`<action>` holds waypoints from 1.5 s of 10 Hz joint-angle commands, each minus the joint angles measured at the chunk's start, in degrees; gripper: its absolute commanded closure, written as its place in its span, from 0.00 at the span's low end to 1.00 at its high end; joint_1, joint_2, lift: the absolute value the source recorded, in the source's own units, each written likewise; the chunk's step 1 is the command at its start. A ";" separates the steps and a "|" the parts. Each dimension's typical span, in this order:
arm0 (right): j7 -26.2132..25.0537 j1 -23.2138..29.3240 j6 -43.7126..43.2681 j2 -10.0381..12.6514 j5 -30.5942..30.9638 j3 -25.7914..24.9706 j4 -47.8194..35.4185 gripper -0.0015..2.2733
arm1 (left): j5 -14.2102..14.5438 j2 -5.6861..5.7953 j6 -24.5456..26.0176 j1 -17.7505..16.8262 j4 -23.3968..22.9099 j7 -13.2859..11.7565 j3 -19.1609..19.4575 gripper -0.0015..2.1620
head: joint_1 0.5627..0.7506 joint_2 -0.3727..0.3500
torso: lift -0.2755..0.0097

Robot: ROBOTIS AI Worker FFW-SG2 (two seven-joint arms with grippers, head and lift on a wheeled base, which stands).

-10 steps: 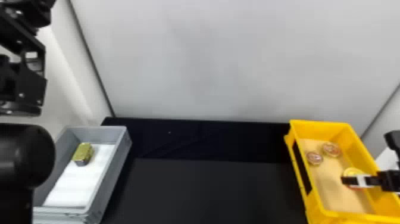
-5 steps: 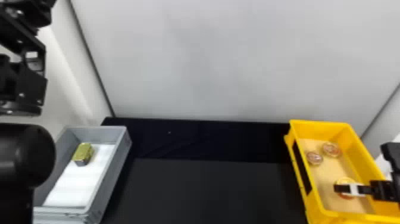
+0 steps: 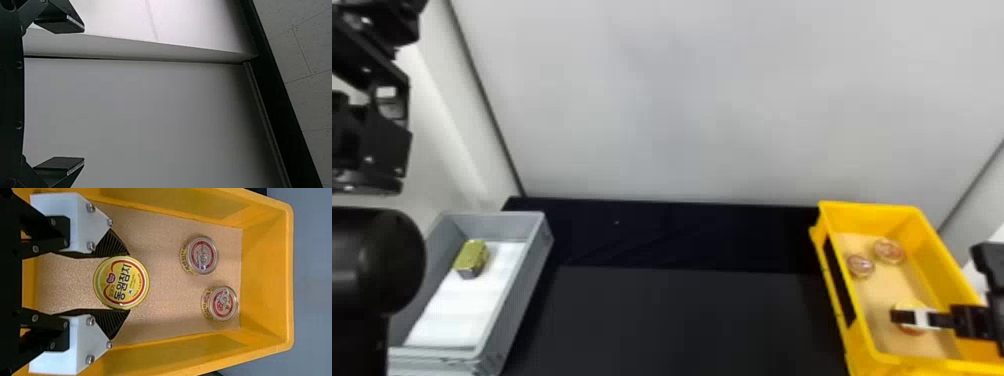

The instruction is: Pick up the round yellow can and place it in the yellow rectangular box

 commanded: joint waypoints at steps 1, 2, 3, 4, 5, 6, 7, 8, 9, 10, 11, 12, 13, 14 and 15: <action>-0.40 -0.13 0.12 0.00 -1.16 -0.09 -0.17 0.16 | 0.00 0.00 0.00 0.00 0.00 0.01 0.00 0.05 | 0.53 0.59 | 0.96; -0.49 -0.30 0.65 -0.18 -1.51 0.00 -0.17 0.04 | 0.00 0.00 0.09 0.00 0.00 0.01 0.00 0.05 | 0.53 0.59 | 0.96; -0.40 -0.30 0.83 -0.35 -1.60 0.18 -0.35 0.03 | 0.00 -0.09 0.09 0.00 0.00 0.01 0.00 0.05 | 0.53 0.59 | 0.96; -0.49 -0.30 0.92 -0.35 -1.60 0.09 -0.52 0.03 | 0.00 -0.09 0.09 0.00 0.00 0.01 0.00 0.05 | 0.53 0.59 | 0.96; -0.49 -0.30 0.83 -0.35 -1.60 0.00 -0.78 0.02 | 0.00 -0.09 0.18 0.00 0.00 0.01 0.00 0.05 | 0.53 0.59 | 0.96; -0.49 -0.30 0.56 -0.35 -1.60 0.00 -1.14 0.02 | 0.00 -0.09 0.18 0.00 0.00 0.01 0.00 0.05 | 0.53 0.59 | 0.96; -0.49 -0.13 0.48 -0.35 -1.69 0.00 -1.84 0.03 | 0.00 -0.18 0.18 0.00 0.00 0.01 0.00 0.05 | 0.53 0.59 | 0.96; -0.58 0.58 0.74 -0.35 -1.87 0.35 -4.74 0.03 | 0.00 -0.18 0.18 0.00 0.00 0.01 0.00 0.05 | 0.53 0.59 | 0.96; -1.89 1.72 2.32 -0.09 -1.87 0.62 -9.49 0.03 | 0.00 -0.18 0.27 0.18 0.00 0.01 0.09 0.05 | 0.53 0.59 | 0.96; -3.04 2.42 5.22 0.09 -1.95 0.88 -16.87 0.03 | 0.00 -0.18 0.27 0.18 0.00 0.01 0.26 0.05 | 0.53 0.59 | 0.96; -4.00 2.42 7.86 0.09 -1.95 1.85 -23.72 0.03 | 0.00 -0.18 0.27 0.26 0.00 0.01 0.35 0.05 | 0.53 0.59 | 0.96; -6.99 2.16 9.71 0.35 -3.45 2.90 -31.72 0.03 | 0.00 -0.18 0.35 0.26 0.00 0.01 0.26 0.05 | 0.53 0.59 | 0.96; -12.97 1.81 10.41 0.61 -7.93 3.61 -39.19 0.04 | 0.00 -0.18 0.35 0.26 0.00 -0.08 0.26 0.05 | 0.53 0.59 | 0.96; -23.97 1.10 9.80 0.53 -16.11 4.66 -46.05 0.05 | 0.00 -0.18 0.35 0.35 0.00 -0.08 0.35 0.05 | 0.53 0.59 | 0.96; -32.23 -1.18 8.65 0.26 -22.53 6.59 -51.15 0.05 | 0.00 -0.09 0.35 0.62 0.00 -0.08 0.62 0.05 | 0.53 0.59 | 0.96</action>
